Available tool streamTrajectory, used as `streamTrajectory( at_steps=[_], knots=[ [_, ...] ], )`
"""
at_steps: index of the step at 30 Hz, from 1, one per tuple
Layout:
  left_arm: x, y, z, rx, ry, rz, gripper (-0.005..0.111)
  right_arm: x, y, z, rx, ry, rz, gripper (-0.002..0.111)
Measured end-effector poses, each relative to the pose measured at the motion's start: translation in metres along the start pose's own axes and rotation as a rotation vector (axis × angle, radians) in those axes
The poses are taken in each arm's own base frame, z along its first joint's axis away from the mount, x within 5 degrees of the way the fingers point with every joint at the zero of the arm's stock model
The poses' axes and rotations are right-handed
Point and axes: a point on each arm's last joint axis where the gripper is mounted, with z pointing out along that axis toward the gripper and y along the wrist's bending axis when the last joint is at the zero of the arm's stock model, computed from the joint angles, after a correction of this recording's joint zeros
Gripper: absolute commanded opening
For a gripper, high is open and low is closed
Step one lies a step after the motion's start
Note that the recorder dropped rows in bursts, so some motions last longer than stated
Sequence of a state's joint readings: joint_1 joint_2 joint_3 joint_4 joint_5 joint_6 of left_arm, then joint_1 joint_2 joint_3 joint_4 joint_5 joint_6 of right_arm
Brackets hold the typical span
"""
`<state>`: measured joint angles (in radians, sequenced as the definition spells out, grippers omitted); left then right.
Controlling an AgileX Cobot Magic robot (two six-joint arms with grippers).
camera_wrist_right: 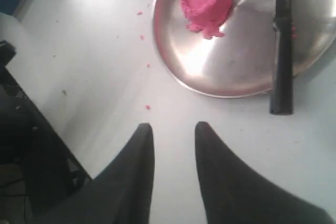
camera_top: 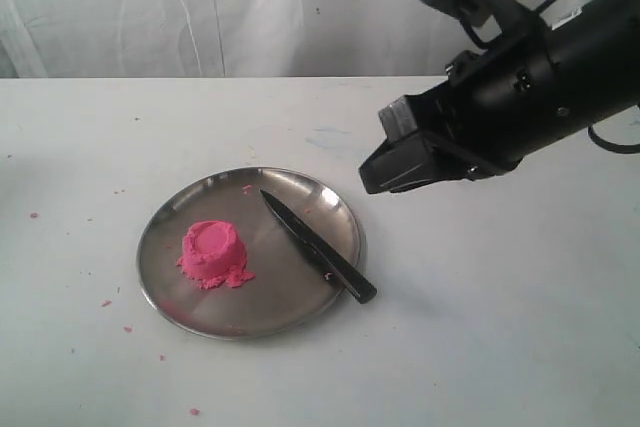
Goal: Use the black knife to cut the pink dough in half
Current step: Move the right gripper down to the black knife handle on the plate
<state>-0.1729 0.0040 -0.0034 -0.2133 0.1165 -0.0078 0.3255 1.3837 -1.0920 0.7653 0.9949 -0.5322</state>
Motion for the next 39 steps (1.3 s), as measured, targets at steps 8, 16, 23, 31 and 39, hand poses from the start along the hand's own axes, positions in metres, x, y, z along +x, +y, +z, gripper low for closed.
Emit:
streamTrajectory(
  at_steps=[8,16,23,31,39],
  knots=[
    [0.000,0.000,0.000,0.000,0.000,0.000,0.000,-0.018,-0.065,0.051,-0.012,0.081,-0.080,0.048],
    [0.000,0.000,0.000,0.000,0.000,0.000,0.000,-0.039,-0.117,0.120,-0.097,0.183,-0.069,0.048],
    [0.000,0.000,0.000,0.000,0.000,0.000,0.000,-0.047,-0.139,0.151,-0.154,0.236,-0.083,0.048],
    [0.000,0.000,0.000,0.000,0.000,0.000,0.000,-0.045,-0.140,0.169,-0.183,0.275,-0.101,0.048],
    [0.000,0.000,0.000,0.000,0.000,0.000,0.000,-0.042,-0.131,0.183,-0.187,0.324,-0.157,0.048]
  ],
)
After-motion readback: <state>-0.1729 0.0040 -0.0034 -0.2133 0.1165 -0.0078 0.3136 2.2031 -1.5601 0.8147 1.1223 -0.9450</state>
